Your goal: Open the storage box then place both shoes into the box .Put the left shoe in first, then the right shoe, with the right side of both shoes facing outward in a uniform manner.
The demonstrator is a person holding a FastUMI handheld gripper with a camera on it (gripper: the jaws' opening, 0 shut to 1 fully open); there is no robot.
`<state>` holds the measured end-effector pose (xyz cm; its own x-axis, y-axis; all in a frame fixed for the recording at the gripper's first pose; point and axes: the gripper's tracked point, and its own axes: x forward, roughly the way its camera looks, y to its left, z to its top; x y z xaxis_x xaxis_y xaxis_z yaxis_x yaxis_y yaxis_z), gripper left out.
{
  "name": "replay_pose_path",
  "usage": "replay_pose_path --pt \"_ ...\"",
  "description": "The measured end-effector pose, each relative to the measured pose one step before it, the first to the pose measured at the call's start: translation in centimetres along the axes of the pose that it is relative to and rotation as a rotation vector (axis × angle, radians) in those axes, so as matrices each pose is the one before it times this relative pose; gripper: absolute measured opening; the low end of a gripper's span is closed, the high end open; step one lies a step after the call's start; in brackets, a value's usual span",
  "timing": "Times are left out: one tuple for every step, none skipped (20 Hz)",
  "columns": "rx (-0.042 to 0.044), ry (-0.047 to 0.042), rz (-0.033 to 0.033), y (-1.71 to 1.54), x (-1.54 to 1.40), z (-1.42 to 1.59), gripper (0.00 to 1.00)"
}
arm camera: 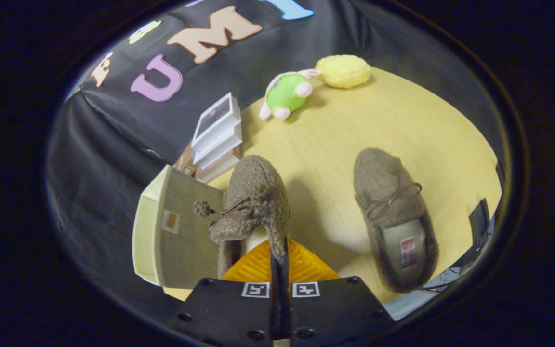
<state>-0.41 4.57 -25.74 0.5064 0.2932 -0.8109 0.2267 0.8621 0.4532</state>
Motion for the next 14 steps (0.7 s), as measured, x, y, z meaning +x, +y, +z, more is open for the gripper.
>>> replay_pose_path --pt "0.00206 -0.01152 0.01157 1.232 -0.800 0.778 0.04" --pt "0.00321 -0.00737 0.01096 1.458 -0.450 0.576 0.04" --pt "-0.00022 -0.01110 0.01309 1.518 -0.537 0.722 0.03" --pt "-0.00570 -0.01022 0.01167 1.504 -0.347 0.532 0.03" --pt "-0.00756 -0.00168 0.01395 1.557 -0.162 0.302 0.03" --pt "-0.00670 -0.00321 0.01976 1.718 -0.081 0.232 0.03" --pt "0.00277 -0.00687 0.01941 1.598 0.150 0.282 0.03" --pt "0.00072 -0.00662 0.01788 1.542 0.155 0.198 0.03" --pt "-0.00513 -0.00275 0.01409 1.524 0.206 0.016 0.03" --pt "-0.00828 -0.00042 0.01037 1.225 0.183 -0.193 0.03" --pt "-0.01284 0.00402 0.00687 1.188 0.375 -0.340 0.03" --pt "-0.00839 0.00308 0.00700 1.258 0.518 -0.375 0.03" --pt "-0.00965 0.00997 0.01057 1.308 0.764 -0.640 0.03" --pt "-0.00216 0.00934 0.01126 1.265 0.788 -0.768 0.03"
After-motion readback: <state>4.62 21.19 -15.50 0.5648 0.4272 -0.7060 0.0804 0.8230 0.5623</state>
